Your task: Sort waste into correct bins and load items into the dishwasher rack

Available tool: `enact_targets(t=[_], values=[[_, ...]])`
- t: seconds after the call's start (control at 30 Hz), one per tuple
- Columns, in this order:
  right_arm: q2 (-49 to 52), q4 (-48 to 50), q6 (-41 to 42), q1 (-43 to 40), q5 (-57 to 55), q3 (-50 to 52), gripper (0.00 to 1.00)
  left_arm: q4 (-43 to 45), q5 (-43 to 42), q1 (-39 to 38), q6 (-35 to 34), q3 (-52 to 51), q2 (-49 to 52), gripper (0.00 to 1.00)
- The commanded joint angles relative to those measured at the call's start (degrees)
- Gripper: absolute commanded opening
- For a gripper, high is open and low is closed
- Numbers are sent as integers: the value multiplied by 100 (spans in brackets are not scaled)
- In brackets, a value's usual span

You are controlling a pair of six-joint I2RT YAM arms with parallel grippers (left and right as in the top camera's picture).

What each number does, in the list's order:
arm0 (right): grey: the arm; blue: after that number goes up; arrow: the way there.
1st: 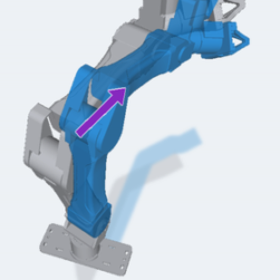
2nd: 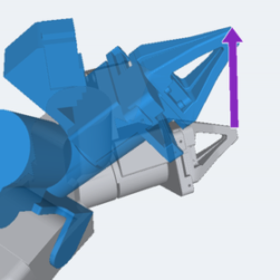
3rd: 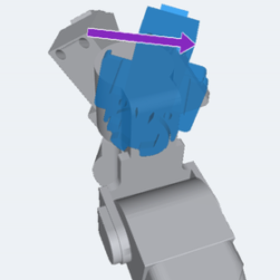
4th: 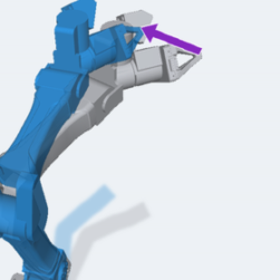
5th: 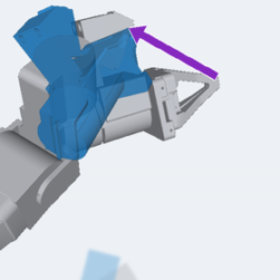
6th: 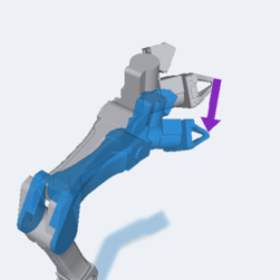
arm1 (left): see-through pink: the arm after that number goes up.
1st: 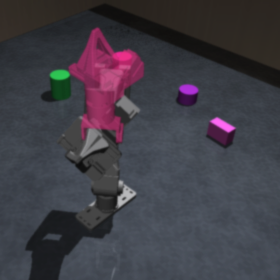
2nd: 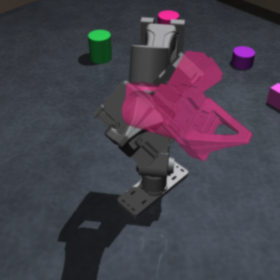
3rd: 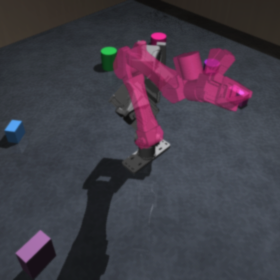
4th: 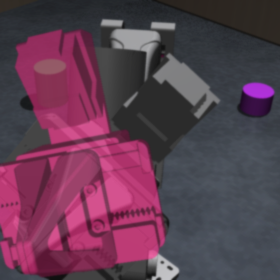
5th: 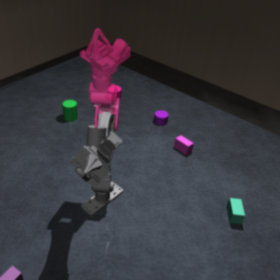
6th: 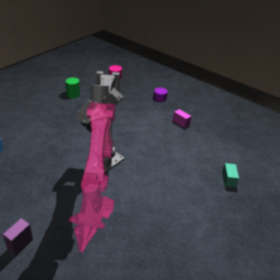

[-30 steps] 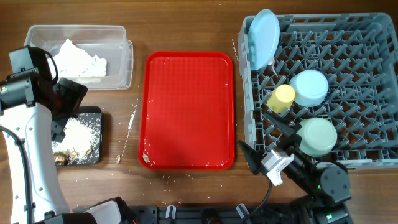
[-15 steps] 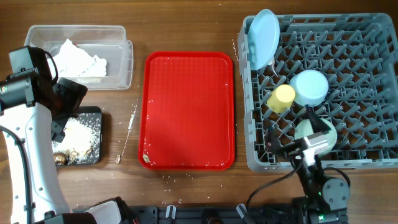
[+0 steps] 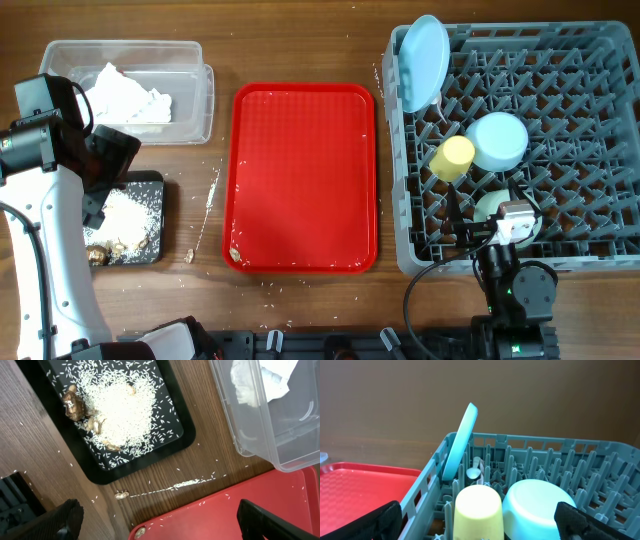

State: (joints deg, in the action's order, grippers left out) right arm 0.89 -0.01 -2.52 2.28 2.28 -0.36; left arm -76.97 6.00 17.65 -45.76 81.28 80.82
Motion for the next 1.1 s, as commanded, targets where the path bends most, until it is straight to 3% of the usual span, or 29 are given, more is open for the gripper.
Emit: enact_targets(t=[0.0, 1.0, 1.07], values=[[-59, 24, -111, -28, -101, 7, 100, -2, 57, 26, 50, 59, -9, 100], [-46, 24, -111, -28, -101, 7, 100, -81, -59, -37, 50, 28, -382, 100], [-46, 24, -111, -28, -101, 4, 100, -66, -33, -289, 527, -142, -739, 100]])
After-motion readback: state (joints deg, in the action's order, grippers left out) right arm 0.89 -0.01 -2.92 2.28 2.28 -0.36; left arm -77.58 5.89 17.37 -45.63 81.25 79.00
